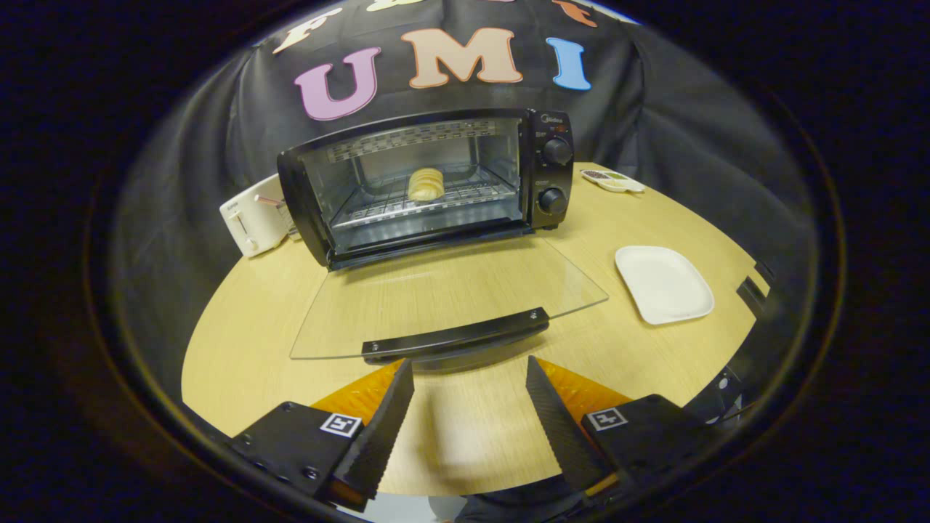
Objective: Open the toaster oven, put the food inside, and close the toaster oven door.
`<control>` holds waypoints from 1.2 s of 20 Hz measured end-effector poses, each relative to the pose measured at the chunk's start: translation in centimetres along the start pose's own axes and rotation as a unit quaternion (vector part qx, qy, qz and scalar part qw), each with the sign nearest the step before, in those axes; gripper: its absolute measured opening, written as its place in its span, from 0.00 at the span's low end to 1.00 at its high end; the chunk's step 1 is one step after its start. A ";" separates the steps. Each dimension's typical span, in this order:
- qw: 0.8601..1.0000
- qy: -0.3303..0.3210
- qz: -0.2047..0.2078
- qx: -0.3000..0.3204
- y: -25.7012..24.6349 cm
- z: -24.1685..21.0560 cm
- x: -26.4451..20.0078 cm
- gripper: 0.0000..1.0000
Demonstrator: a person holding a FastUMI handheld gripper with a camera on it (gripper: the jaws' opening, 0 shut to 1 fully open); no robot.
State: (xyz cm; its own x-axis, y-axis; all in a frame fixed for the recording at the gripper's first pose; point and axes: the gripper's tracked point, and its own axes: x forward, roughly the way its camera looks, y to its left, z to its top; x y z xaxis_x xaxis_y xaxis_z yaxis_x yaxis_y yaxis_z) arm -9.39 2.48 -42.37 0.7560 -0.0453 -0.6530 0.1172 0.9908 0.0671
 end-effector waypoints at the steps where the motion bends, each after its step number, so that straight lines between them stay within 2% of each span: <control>1: 1.000 0.004 0.001 -0.013 0.2 -0.2 0.4 0.95; 13: 0.998 -0.039 0.032 -0.024 0.4 2.7 -1.1 0.95; 16: 0.995 -0.080 0.065 0.004 1.6 5.4 -2.0 0.94; 24: 0.986 -0.146 0.082 0.010 3.0 11.5 -2.2 0.95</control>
State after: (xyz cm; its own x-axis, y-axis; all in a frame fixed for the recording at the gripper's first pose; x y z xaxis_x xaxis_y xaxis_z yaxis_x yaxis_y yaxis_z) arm -3.29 4.06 -32.09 0.9183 0.0774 -0.3883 -0.0113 0.9854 0.1697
